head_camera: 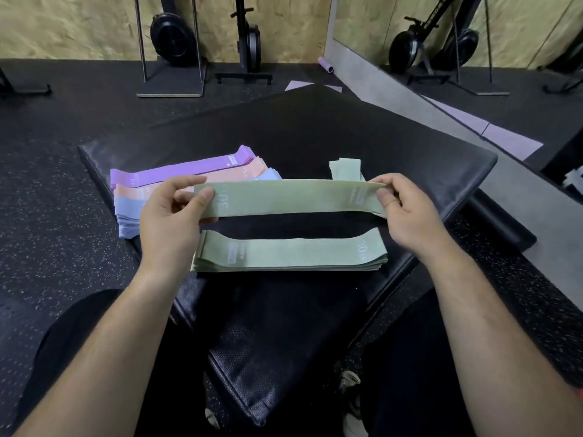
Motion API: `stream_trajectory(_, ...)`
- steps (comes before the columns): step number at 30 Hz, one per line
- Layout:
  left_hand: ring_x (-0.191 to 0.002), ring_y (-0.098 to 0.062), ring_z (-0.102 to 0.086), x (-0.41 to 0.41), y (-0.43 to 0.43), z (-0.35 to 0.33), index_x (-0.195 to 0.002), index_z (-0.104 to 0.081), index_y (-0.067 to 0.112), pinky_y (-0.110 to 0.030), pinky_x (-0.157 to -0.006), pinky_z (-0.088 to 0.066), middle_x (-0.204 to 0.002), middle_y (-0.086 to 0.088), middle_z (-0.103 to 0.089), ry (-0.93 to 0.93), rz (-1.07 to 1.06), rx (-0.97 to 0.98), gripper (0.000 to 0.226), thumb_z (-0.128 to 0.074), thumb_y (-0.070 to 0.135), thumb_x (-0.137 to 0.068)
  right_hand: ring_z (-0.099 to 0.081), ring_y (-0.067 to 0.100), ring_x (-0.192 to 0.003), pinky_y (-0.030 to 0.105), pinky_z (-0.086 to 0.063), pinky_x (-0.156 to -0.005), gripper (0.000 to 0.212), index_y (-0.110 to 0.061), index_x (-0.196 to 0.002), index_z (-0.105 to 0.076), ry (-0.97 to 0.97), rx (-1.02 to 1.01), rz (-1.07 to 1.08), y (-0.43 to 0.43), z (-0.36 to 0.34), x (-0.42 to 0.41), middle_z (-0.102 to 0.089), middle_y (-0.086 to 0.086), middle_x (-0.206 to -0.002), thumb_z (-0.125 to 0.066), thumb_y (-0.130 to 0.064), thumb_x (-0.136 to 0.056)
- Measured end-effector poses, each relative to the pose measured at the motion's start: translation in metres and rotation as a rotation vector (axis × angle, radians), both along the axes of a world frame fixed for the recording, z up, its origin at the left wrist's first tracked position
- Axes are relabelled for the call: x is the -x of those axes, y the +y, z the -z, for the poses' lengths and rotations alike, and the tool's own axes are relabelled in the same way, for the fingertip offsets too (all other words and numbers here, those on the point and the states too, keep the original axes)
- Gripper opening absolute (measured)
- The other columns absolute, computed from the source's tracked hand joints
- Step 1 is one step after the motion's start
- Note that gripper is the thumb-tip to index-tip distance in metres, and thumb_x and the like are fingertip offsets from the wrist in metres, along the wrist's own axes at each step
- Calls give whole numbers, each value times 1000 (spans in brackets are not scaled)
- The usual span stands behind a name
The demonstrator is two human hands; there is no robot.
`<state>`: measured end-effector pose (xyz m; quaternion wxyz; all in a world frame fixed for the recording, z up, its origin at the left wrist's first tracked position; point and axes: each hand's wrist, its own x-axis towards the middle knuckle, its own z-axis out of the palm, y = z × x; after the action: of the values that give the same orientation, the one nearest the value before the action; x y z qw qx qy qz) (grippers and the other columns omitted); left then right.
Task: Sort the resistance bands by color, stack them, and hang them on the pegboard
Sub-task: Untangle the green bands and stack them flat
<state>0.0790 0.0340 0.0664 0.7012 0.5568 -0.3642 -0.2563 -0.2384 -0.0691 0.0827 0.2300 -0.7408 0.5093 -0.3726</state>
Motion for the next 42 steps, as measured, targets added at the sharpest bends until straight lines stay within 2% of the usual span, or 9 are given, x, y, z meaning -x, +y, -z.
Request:
stream_trajectory(8, -65, -8, -47, 1, 13, 4, -105, -70, 37, -28, -67, -47, -65, 14, -52, -246, -30, -123, 20, -71, 20, -93, -55, 18, -79, 32, -52, -87, 30, -46, -104, -60, -196, -67, -40, 20, 2, 19, -58, 1, -96, -67, -18, -96)
stream_trajectory(12, -67, -7, -50, 2, 18, 11, -104, -69, 35, -24, -68, -42, -81, 8, -57, -490, -38, -211, 16, -70, 23, -94, -46, 8, -71, 25, -46, -74, 14, -36, -99, -66, 2, -32, -25, 33, 5, 22, -54, 8, -85, -66, -23, -95)
stream_trajectory(19, -77, -2, -51, 3, 20, 19, -113, -71, 14, -4, -76, -34, -96, -2, -52, -849, -58, -268, 19, -68, 13, -94, -49, 6, -69, 16, -44, -73, 14, -33, -101, -68, 201, -2, -76, 40, 8, 15, -52, -10, -91, -65, -20, -94)
stream_trajectory(22, -80, -4, -50, 2, 22, 20, -113, -71, 14, -7, -82, -34, -100, -1, -50, -879, -59, -308, 20, -68, 12, -93, -50, 5, -76, 19, -44, -77, 15, -36, -103, -69, 270, -29, -105, 37, 14, 16, -50, -11, -97, -66, -26, -93)
stream_trajectory(26, -105, -31, -53, 4, 22, 24, -112, -72, 13, -34, -94, -38, -111, -6, -55, -1123, -117, -263, 23, -68, 18, -90, -44, 5, -101, 27, -40, -94, 18, -39, -108, -69, 347, -35, -121, 34, 17, 15, -48, -14, -106, -68, -35, -90)
stream_trajectory(29, -121, -25, -53, 19, 22, 24, -124, -67, 22, -39, -101, -33, -127, 1, -58, -1272, 68, -239, 40, -61, 40, -89, -36, 7, -122, 30, -23, -112, 24, -38, -115, -69, 470, 98, -136, 35, 15, 9, -49, -16, -122, -69, -38, -90)
stream_trajectory(34, -146, -16, -33, 37, 17, 23, -153, -39, 30, -35, -121, -10, -155, 4, -42, -1440, 373, -331, 77, -65, 62, -87, -28, 8, -143, 29, -3, -119, 60, -41, -137, -56, 662, 122, -260, 39, 9, -9, -44, -17, -148, -73, -57, -81)
stream_trajectory(38, -141, -16, -38, 35, 3, 14, -156, -32, 31, -35, -120, -14, -150, 7, -44, -1490, 431, -423, 87, -69, 62, -83, -30, 5, -144, 32, 5, -124, 83, -45, -146, -43, 733, 5, -307, 32, 8, -15, -47, -18, -147, -75, -67, -73)
stream_trajectory(42, -127, -16, -48, 35, -4, 9, -145, -46, 34, -34, -106, -28, -135, 10, -50, -1518, 485, -459, 69, -72, 54, -84, -41, 4, -134, 32, 2, -125, 77, -44, -141, -47, 725, -61, -322, 25, 8, -20, -58, -20, -130, -79, -60, -73)
